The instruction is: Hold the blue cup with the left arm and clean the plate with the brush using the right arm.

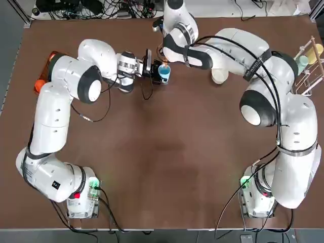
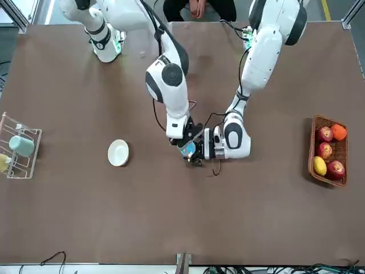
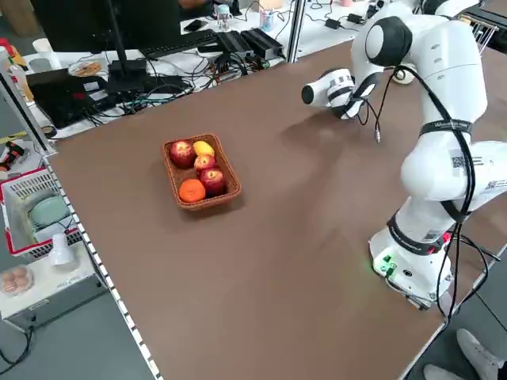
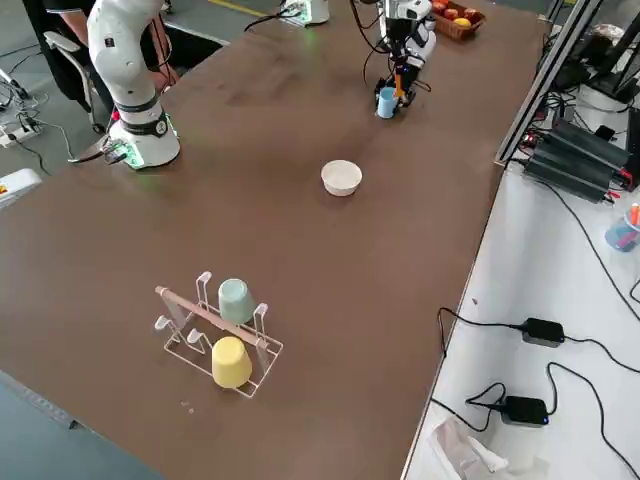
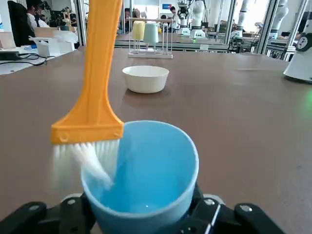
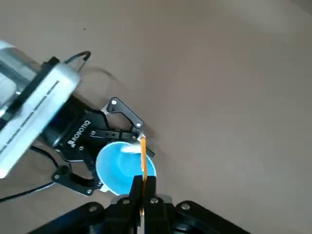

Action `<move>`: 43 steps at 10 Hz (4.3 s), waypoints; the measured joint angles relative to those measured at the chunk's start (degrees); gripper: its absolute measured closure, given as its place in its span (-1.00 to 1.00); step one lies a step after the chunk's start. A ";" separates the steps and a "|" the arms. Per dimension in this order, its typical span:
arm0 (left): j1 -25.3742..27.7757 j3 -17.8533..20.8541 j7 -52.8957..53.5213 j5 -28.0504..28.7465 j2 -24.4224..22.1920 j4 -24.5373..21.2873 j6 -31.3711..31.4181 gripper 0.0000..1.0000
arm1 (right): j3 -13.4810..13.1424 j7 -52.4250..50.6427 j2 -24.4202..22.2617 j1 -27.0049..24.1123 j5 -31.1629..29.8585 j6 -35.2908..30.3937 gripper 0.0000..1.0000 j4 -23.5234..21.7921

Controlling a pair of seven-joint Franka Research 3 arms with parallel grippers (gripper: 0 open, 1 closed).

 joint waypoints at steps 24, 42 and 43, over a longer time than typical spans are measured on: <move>0.03 -0.06 1.44 -0.06 0.04 -0.10 -0.56 -0.37 | -0.24 6.61 -5.08 3.14 -0.50 11.27 0.92 -14.95; 0.19 -0.13 1.44 -2.12 0.03 -0.43 -2.42 -0.37 | -0.26 9.17 -17.42 -7.74 5.98 -0.85 0.92 -15.75; 0.10 -0.16 1.44 -2.43 0.03 -0.44 -2.47 -0.37 | -0.26 9.16 -17.89 -8.88 7.76 -2.36 0.92 -15.74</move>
